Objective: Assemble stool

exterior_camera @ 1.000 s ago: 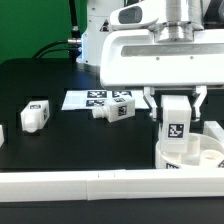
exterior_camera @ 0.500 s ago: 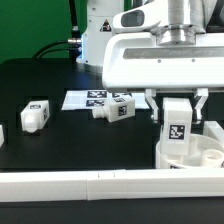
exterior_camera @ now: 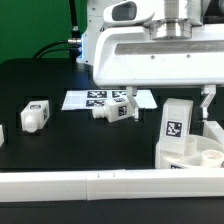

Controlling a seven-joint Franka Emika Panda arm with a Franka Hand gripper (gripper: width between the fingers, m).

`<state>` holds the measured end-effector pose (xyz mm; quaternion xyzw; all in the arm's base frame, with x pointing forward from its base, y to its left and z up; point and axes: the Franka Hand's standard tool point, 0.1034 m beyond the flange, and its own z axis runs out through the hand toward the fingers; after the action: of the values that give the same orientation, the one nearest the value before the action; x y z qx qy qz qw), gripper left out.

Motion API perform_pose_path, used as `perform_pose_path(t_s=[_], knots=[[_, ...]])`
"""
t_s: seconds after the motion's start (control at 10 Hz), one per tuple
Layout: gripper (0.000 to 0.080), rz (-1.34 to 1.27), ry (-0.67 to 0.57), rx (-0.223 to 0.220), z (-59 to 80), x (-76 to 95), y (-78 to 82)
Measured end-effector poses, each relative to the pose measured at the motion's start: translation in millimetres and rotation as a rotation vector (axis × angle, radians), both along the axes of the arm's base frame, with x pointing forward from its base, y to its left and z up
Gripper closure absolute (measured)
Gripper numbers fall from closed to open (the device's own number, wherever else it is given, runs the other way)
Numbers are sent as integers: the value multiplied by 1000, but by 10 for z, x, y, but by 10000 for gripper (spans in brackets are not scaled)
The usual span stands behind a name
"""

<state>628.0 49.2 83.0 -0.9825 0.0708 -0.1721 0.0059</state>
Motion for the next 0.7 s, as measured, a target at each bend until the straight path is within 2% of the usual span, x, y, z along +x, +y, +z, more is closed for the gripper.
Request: perform_pose_path(t_s=[0.1,0.3,0.4,0.5,0.7], knots=[[153,-19,50,19,63,61,-4],[150,-68,231,65,54,21,40],[150,-90,290,75,-41,-26,87],[150,-103,365,86,-50,-41,86],[150,-121,353,89,-49,-9,118]])
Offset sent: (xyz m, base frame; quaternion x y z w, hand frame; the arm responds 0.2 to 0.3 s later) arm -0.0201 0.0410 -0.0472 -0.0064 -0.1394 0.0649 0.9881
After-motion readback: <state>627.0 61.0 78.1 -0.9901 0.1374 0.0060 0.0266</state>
